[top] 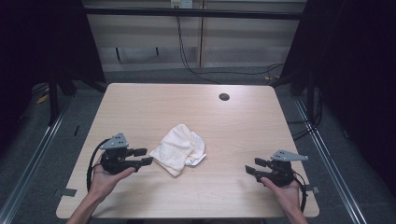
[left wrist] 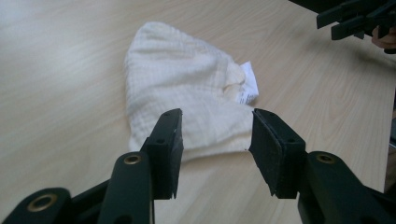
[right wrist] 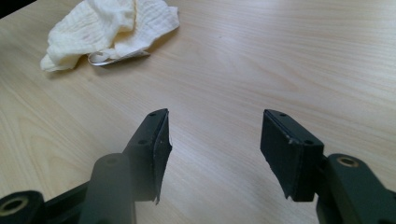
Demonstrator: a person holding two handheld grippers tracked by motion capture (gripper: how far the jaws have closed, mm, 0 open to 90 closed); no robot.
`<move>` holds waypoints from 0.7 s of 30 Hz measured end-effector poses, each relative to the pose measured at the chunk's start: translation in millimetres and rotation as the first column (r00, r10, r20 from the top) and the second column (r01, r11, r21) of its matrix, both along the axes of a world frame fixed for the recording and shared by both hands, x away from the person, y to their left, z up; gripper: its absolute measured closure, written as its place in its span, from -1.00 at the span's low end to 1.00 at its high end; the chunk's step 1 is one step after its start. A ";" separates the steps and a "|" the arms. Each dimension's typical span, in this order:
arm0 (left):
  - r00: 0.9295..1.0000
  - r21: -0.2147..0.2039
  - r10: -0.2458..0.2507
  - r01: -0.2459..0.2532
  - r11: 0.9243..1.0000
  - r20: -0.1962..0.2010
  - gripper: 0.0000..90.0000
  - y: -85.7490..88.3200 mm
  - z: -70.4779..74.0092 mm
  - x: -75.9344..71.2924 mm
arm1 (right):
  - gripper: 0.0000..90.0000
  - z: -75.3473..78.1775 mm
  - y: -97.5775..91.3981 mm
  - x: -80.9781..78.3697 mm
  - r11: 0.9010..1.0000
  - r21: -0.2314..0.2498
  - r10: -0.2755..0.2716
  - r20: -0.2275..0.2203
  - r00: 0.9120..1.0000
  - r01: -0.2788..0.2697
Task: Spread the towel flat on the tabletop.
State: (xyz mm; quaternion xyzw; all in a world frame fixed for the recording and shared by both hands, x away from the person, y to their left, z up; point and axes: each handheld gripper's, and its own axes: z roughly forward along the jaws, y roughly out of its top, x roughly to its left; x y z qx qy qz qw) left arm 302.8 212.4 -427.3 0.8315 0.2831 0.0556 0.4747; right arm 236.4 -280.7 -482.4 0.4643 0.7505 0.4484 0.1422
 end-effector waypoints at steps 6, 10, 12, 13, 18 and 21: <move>1.000 -0.004 -0.020 0.020 1.000 0.018 0.14 -24.3 9.2 11.4 | -0.08 5.3 6.9 -4.7 0.999 0.020 0.039 0.017 0.999 -0.039; 0.999 0.026 -0.030 0.030 0.999 0.014 0.21 -38.4 8.2 26.6 | -0.10 3.6 10.4 -4.3 0.998 0.008 0.058 0.004 0.998 -0.058; 0.999 0.032 -0.041 0.040 0.999 0.013 0.22 -42.9 7.8 32.7 | -0.11 3.3 10.4 -3.6 0.998 0.008 0.058 0.003 0.998 -0.058; 0.999 0.032 -0.041 0.040 0.999 0.013 0.24 -42.9 7.8 32.7 | -0.11 3.3 10.4 -3.6 0.998 0.008 0.058 0.003 0.998 -0.058; 1.000 0.017 -0.013 0.013 1.000 -0.020 0.33 -43.4 -5.4 50.2 | -0.09 3.9 11.9 -5.6 0.998 -0.023 0.058 0.014 0.998 -0.057; 0.999 0.023 -0.012 0.013 1.000 -0.041 0.33 -45.5 -15.9 52.9 | -0.10 4.0 13.6 -5.9 0.997 -0.011 0.072 0.009 0.997 -0.072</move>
